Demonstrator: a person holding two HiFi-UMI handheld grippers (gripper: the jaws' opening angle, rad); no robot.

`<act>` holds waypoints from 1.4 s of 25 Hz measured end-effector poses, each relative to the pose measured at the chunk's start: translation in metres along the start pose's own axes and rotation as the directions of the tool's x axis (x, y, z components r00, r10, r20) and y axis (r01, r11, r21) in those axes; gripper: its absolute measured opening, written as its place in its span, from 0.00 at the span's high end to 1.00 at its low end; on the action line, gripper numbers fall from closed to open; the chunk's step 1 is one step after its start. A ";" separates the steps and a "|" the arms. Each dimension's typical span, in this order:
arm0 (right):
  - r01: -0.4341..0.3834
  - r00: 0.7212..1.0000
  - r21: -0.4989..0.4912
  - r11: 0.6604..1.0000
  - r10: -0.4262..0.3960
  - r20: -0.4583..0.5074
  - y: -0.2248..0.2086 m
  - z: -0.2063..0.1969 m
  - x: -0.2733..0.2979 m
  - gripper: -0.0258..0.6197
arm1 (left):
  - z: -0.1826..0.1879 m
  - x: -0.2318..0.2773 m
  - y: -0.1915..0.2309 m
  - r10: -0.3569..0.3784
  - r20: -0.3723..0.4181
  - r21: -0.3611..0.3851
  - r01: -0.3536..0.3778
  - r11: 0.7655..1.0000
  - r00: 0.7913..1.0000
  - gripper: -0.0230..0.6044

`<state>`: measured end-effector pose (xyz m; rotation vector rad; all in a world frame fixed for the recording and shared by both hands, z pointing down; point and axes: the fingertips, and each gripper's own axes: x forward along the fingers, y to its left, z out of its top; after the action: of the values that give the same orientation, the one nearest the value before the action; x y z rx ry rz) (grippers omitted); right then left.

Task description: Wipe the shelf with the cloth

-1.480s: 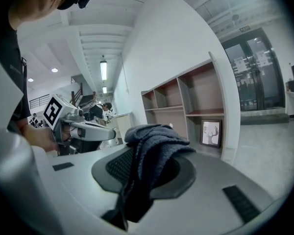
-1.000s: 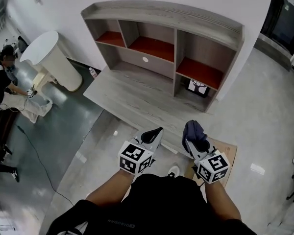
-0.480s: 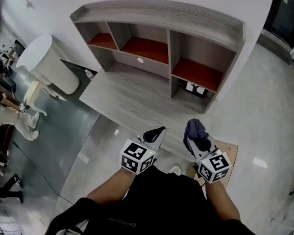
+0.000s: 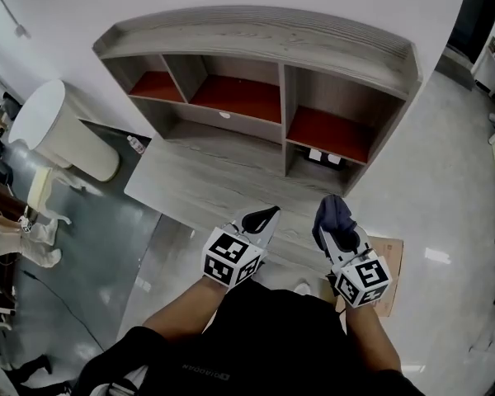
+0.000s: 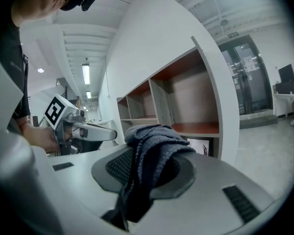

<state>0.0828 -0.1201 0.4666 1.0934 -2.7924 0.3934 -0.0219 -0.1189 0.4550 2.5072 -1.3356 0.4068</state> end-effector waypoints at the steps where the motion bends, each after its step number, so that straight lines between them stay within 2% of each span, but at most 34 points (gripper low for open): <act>1: 0.014 1.000 0.002 1.000 -0.014 0.005 0.000 0.002 0.006 0.81 | 0.003 0.001 0.006 -0.011 0.001 0.007 0.011 1.000 1.000 0.95; 15: 0.168 0.985 0.007 0.986 -0.168 0.041 0.006 0.037 0.078 0.81 | 0.025 0.003 0.086 -0.142 0.012 0.052 0.141 0.989 0.990 0.95; 21: 0.212 0.974 0.046 0.976 -0.215 0.065 0.007 0.056 0.104 0.81 | 0.023 0.001 0.110 -0.199 -0.008 0.071 0.199 0.977 0.980 0.95; 28: 0.304 0.945 -0.009 0.953 -0.300 0.134 -0.018 0.115 0.128 0.81 | 0.010 0.002 0.121 -0.266 -0.043 0.084 0.269 0.960 0.963 0.95; 35: 0.301 0.942 -0.080 0.950 -0.283 0.177 -0.045 0.187 0.153 0.81 | 0.019 0.007 0.121 -0.221 0.001 0.044 0.221 0.974 0.975 0.95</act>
<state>-0.0014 -0.3036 0.3270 1.5490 -2.6830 0.1256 -0.1172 -0.1966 0.4530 2.6577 -1.0432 0.3835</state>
